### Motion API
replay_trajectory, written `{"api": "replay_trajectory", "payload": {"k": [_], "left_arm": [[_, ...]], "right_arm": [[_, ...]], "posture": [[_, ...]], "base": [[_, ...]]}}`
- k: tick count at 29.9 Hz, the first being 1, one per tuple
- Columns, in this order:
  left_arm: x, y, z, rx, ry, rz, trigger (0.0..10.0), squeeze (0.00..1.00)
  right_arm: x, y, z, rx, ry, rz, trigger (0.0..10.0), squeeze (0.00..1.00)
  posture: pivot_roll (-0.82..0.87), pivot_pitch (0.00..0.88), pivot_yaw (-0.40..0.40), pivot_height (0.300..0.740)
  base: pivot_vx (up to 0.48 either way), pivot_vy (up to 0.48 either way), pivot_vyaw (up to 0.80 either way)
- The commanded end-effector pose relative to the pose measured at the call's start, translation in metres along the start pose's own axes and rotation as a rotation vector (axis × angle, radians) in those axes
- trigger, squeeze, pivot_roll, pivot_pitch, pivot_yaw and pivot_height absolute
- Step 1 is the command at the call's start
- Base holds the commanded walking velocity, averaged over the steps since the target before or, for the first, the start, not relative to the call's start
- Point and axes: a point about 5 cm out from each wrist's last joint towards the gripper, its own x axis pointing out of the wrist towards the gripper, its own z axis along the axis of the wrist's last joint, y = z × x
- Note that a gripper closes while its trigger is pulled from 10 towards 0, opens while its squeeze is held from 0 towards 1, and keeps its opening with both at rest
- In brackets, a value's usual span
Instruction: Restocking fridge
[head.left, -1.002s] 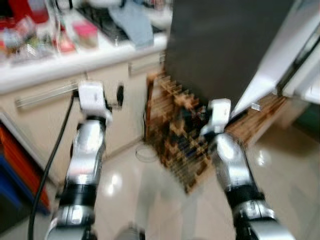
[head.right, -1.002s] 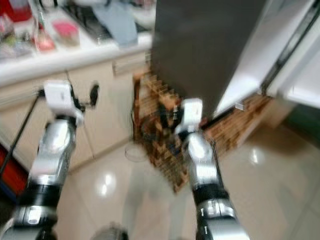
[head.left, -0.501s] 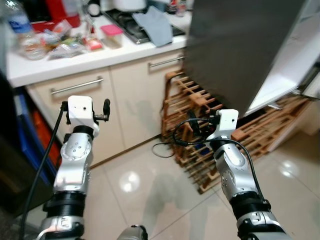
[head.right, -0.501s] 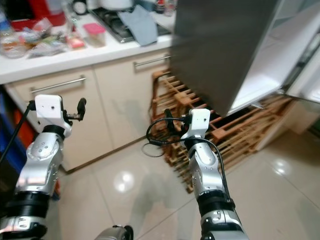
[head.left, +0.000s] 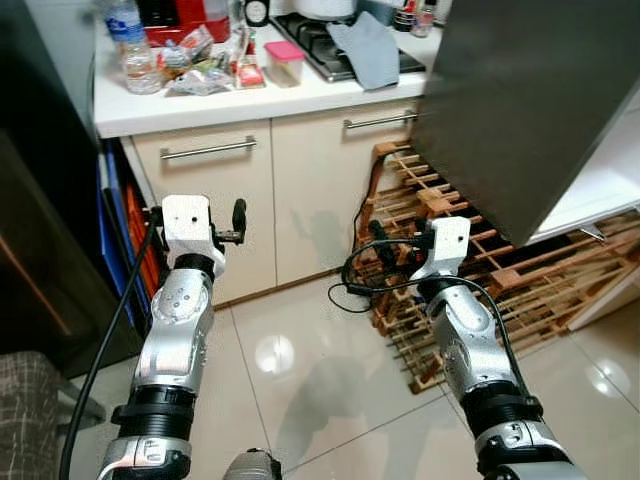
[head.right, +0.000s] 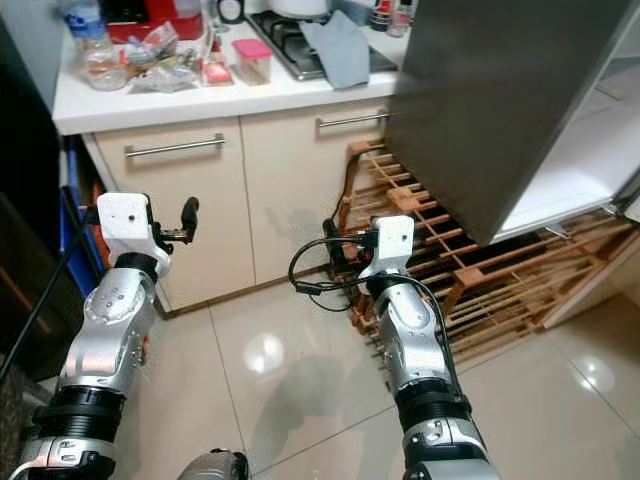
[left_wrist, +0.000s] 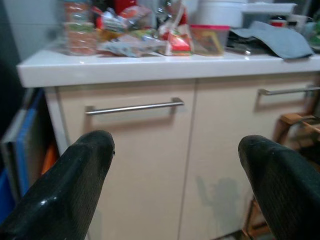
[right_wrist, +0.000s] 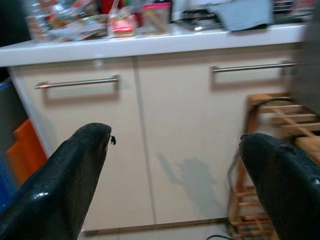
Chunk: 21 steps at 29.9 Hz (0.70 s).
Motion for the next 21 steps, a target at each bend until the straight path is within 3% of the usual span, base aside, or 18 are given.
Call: {"api": "replay_trajectory", "payload": {"k": [1, 11, 13, 21], "left_arm": [[0.004, -0.004, 0.013, 0.005, -0.049, -0.003, 10.0, 0.0], [0.005, -0.005, 0.014, 0.017, -0.055, -0.001, 10.0, 0.0], [0.005, -0.004, 0.014, 0.023, -0.056, 0.001, 10.0, 0.0], [0.012, -0.005, 0.016, 0.089, -0.053, 0.003, 10.0, 0.0]], "right_arm": [[0.004, 0.0, 0.006, -0.019, -0.006, 0.012, 10.0, 0.0], [0.01, -0.005, 0.01, -0.047, 0.0, -0.036, 10.0, 0.0], [0.011, -0.004, 0.009, -0.054, 0.009, -0.028, 10.0, 0.0], [0.015, 0.005, 0.016, -0.049, -0.033, 0.015, 10.0, 0.0]], "posture": [[0.03, 0.0, -0.044, 0.74], [0.06, 0.0, -0.058, 0.74], [0.06, 0.0, -0.056, 0.74], [0.05, 0.0, -0.061, 0.74]], "base": [[0.0, 0.0, 0.46], [0.0, 0.0, 0.41], [0.0, 0.0, 0.0], [0.0, 0.0, 0.65]]}}
